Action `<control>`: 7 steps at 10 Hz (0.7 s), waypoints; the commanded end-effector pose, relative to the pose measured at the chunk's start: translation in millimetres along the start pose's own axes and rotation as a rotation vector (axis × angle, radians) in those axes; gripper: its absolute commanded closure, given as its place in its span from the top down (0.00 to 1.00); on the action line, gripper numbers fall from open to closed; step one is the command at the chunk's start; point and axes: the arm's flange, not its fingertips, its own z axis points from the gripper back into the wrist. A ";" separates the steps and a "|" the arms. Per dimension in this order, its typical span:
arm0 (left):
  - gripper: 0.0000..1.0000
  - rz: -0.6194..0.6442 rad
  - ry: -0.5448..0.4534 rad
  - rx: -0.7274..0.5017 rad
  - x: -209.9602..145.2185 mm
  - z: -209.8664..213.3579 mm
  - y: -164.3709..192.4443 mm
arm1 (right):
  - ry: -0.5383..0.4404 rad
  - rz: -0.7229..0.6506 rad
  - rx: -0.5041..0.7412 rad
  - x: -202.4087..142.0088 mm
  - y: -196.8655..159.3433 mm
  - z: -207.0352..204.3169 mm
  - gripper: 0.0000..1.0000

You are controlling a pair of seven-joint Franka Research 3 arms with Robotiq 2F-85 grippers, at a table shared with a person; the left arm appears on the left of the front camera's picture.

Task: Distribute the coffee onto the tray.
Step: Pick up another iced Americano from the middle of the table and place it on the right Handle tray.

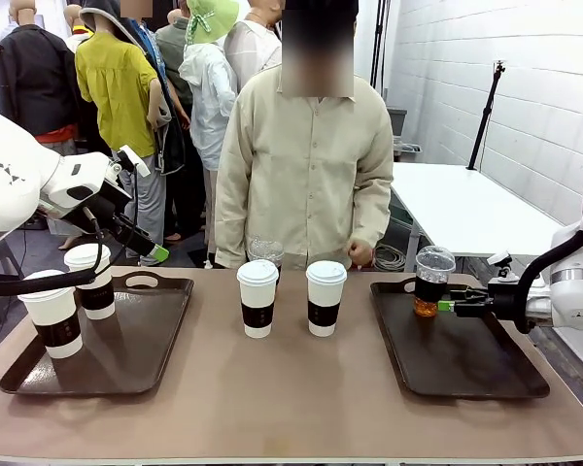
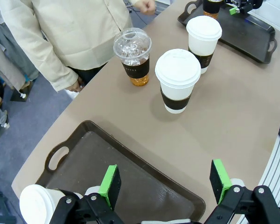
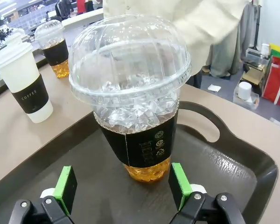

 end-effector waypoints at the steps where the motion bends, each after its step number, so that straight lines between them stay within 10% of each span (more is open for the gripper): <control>1: 1.00 0.006 -0.012 -0.015 -1.6 -0.9 1.8 | -0.010 0.001 0.006 -0.5 -3.0 -2.0 1.00; 7: 1.00 0.006 -0.012 -0.015 -1.6 -0.9 1.8 | -0.006 0.000 -0.004 -0.5 3.6 4.5 1.00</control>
